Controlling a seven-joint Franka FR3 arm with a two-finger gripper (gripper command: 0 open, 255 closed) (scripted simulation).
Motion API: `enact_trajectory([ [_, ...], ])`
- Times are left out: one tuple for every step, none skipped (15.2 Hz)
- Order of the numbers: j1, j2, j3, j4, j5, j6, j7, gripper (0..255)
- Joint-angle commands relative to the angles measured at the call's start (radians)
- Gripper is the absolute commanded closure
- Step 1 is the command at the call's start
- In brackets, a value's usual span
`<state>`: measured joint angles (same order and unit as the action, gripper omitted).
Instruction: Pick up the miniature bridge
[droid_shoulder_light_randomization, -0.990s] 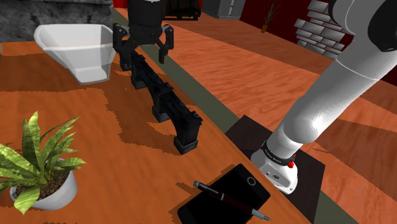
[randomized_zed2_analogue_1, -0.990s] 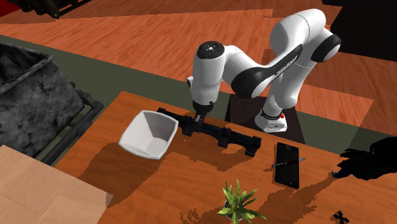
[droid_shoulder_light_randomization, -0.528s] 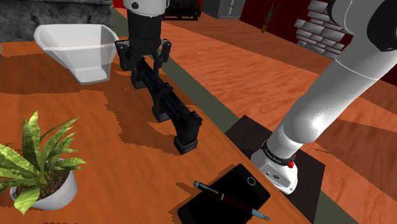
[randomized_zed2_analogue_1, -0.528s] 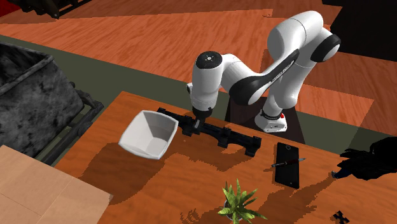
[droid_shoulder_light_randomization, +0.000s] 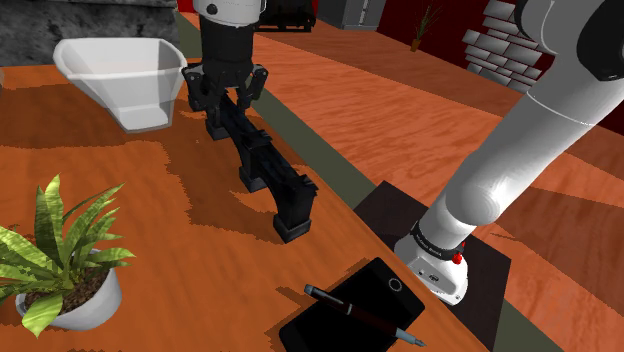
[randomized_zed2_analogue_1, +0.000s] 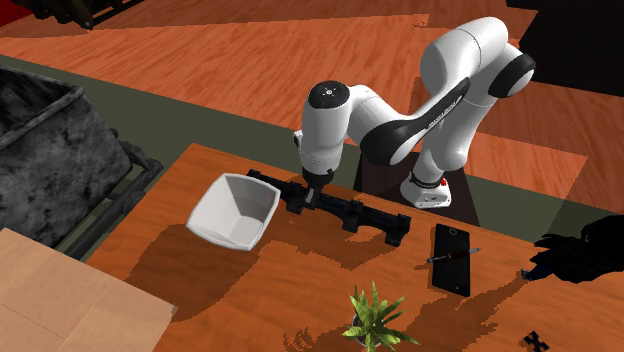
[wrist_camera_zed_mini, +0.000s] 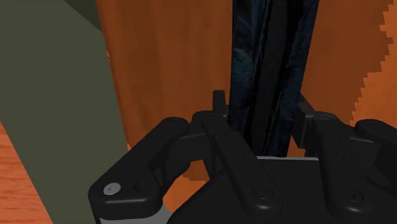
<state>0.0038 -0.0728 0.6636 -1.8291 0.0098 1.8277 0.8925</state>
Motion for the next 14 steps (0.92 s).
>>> enact_trajectory([
  [0.0,-0.005,-0.001,-0.005,0.004,0.001,-0.002,255],
  [0.0,-0.004,-0.001,0.008,0.003,-0.013,-0.003,255],
  [-0.001,-0.004,-0.002,0.022,0.003,-0.026,-0.003,255],
  [-0.001,-0.003,-0.001,0.037,0.002,-0.04,-0.003,255],
  [-0.001,-0.002,-0.001,0.051,0.002,-0.053,-0.002,255],
  [-0.001,0.0,-0.001,0.066,0.001,-0.067,-0.002,255],
  [-0.001,0.002,-0.001,0.081,0.0,-0.081,-0.001,255],
  [-0.001,0.004,-0.001,0.096,-0.002,-0.094,-0.001,255],
  [-0.001,0.006,0.0,0.112,-0.003,-0.108,0.0,255],
  [-0.001,0.009,0.0,0.128,-0.005,-0.122,0.001,255],
  [-0.001,0.012,0.001,0.145,-0.007,-0.136,0.002,255],
  [0.0,0.015,0.001,0.161,-0.009,-0.15,0.003,255],
  [0.0,0.019,0.002,0.178,-0.011,-0.164,0.004,255],
  [0.0,0.023,0.003,0.196,-0.014,-0.178,0.006,255],
])
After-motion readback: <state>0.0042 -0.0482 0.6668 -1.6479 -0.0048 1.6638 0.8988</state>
